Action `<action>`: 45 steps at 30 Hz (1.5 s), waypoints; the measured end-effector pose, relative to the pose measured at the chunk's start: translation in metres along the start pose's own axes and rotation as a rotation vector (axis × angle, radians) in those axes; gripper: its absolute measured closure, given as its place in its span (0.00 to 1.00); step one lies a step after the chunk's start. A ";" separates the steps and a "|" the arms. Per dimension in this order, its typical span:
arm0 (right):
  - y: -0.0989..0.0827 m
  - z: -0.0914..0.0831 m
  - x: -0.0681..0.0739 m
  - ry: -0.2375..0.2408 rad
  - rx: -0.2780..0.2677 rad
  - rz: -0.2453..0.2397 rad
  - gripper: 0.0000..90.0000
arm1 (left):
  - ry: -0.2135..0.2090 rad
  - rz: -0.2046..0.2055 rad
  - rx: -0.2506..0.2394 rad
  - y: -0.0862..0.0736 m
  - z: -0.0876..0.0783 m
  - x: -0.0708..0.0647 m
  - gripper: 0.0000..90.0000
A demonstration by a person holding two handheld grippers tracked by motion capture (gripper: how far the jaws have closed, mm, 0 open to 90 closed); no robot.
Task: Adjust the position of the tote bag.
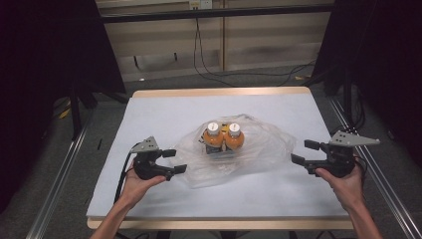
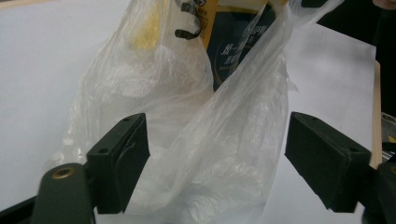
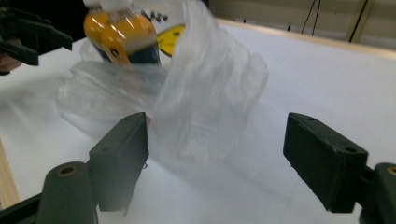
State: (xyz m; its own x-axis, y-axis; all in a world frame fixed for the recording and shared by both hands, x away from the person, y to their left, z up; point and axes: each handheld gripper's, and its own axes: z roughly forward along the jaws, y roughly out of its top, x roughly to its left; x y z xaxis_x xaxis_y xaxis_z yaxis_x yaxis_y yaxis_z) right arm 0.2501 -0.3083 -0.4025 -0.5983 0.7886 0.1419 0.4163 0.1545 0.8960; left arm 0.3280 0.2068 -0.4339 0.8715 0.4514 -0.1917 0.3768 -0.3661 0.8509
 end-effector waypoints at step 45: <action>0.050 0.138 0.011 0.212 0.258 -0.178 1.00 | -0.028 0.197 0.247 0.037 0.086 0.007 1.00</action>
State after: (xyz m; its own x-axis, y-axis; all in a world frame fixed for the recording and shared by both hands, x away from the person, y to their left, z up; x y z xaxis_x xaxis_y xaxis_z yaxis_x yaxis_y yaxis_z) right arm 0.3584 -0.2098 -0.4142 -0.7938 0.5997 0.1017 0.4357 0.4440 0.7830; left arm 0.3746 0.1263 -0.4461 0.9423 0.3308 -0.0507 0.2613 -0.6325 0.7292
